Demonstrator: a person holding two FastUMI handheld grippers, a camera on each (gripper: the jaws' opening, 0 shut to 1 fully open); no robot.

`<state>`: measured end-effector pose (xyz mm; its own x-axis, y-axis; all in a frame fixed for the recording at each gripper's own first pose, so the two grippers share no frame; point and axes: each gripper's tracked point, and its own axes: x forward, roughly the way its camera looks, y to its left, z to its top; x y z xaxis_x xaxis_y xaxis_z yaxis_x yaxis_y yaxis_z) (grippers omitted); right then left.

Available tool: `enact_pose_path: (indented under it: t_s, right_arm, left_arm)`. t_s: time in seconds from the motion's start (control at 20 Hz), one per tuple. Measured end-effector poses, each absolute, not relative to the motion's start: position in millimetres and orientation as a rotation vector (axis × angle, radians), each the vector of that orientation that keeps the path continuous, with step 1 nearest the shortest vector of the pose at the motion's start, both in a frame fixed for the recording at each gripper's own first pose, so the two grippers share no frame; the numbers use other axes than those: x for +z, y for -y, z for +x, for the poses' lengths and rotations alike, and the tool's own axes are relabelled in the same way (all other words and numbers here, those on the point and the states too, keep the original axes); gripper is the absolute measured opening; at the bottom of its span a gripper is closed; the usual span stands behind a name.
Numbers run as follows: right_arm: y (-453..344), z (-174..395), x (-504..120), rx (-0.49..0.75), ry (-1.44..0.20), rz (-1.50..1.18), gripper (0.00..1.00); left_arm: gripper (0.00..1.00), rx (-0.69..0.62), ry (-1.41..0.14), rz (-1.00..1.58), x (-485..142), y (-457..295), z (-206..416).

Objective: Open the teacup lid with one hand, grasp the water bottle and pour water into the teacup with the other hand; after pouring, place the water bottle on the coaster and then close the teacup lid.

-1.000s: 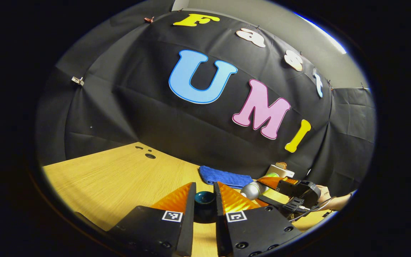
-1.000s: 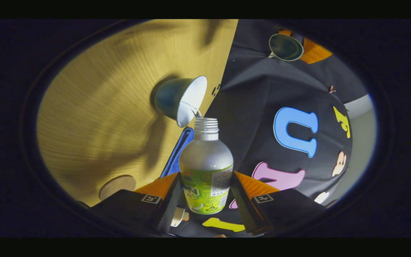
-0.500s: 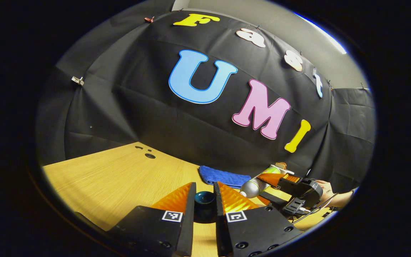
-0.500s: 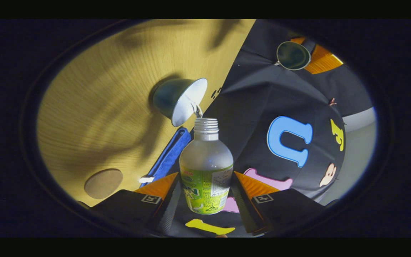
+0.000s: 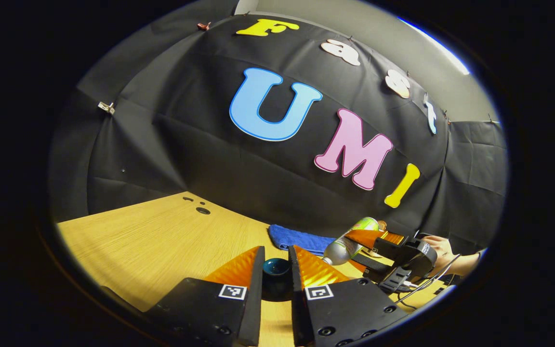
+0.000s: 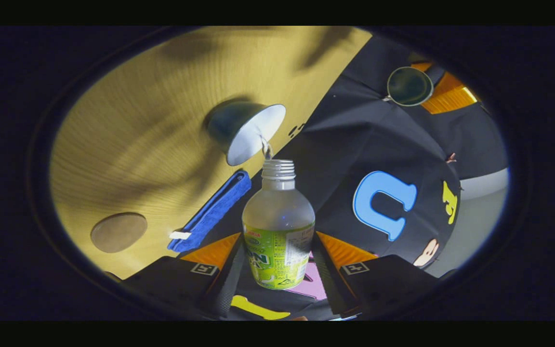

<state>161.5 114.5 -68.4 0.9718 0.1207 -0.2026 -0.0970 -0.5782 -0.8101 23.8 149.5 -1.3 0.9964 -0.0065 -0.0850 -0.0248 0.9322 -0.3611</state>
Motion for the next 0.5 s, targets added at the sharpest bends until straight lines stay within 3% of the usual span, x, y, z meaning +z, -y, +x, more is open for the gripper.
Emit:
enact_pose_path:
  t_s: [0.5]
  right_arm:
    - [-132.0,170.7,-39.5,0.284,0.165,-2.354,0.78]
  left_arm:
    - [0.3,0.014,-0.077,-0.393,0.1,-155.5,21.0]
